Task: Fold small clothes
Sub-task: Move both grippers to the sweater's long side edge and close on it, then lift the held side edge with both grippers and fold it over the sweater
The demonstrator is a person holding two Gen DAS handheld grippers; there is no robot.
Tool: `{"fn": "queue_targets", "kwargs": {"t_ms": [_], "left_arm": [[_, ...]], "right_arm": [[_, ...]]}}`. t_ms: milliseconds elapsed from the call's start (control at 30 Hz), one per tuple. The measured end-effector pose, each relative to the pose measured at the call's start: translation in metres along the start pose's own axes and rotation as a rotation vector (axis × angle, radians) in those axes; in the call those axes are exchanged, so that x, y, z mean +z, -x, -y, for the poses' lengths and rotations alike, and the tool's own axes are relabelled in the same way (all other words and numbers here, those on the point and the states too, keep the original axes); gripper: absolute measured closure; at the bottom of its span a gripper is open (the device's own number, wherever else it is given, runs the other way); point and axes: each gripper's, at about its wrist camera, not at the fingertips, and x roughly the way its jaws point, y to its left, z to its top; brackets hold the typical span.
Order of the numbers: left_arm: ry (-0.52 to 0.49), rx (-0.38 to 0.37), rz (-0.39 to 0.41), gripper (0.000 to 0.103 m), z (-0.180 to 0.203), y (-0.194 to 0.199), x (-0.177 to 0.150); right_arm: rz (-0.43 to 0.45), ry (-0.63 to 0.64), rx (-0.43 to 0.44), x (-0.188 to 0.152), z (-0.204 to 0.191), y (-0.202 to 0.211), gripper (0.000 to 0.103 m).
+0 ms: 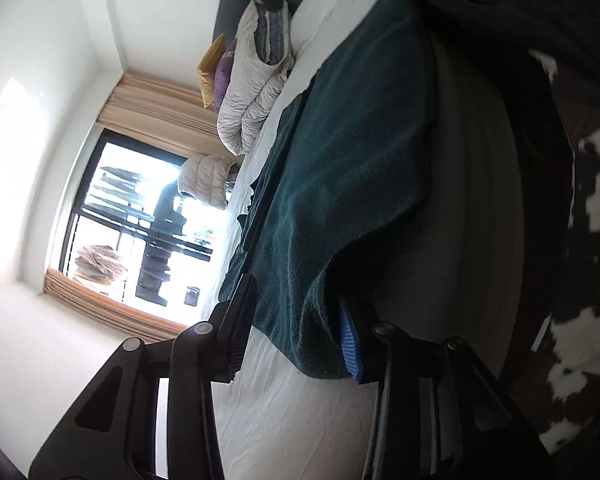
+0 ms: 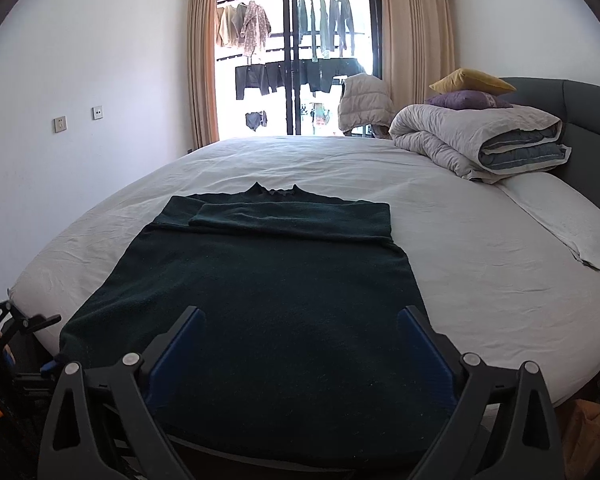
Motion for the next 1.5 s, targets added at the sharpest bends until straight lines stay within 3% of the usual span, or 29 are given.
{"fn": "queue_targets", "kwargs": {"t_ms": [133, 200, 300, 667, 767, 1033, 1267, 1367, 1500], "left_arm": [[0.067, -0.042, -0.041, 0.071, -0.015, -0.012, 0.0], [0.097, -0.072, -0.068, 0.085, -0.018, -0.015, -0.001], [0.15, -0.104, -0.088, 0.095, -0.028, -0.018, 0.004], [0.323, -0.114, -0.112, 0.098, -0.066, -0.041, 0.01], [0.352, -0.109, -0.113, 0.098, -0.074, -0.041, 0.012], [0.394, -0.097, -0.108, 0.098, -0.086, -0.038, 0.009], [0.445, -0.1, -0.11, 0.098, -0.096, -0.042, 0.006], [0.448, -0.105, -0.113, 0.098, -0.093, -0.043, 0.004], [0.444, -0.106, -0.115, 0.098, -0.092, -0.044, 0.005]], "right_arm": [[-0.051, 0.14, 0.029, -0.01, -0.015, 0.002, 0.013], [-0.083, 0.238, 0.035, -0.02, -0.026, 0.004, 0.019], [-0.133, 0.36, 0.03, -0.037, -0.04, 0.003, 0.025], [-0.277, 0.575, 0.037, -0.072, -0.058, -0.01, 0.044], [-0.318, 0.624, -0.004, -0.081, -0.058, -0.018, 0.048], [-0.382, 0.636, -0.116, -0.085, -0.037, -0.033, 0.062], [-0.437, 0.588, -0.223, -0.081, 0.004, -0.041, 0.08], [-0.443, 0.577, -0.237, -0.078, 0.013, -0.041, 0.093], [-0.419, 0.553, -0.236, -0.074, 0.014, -0.038, 0.098]]}}
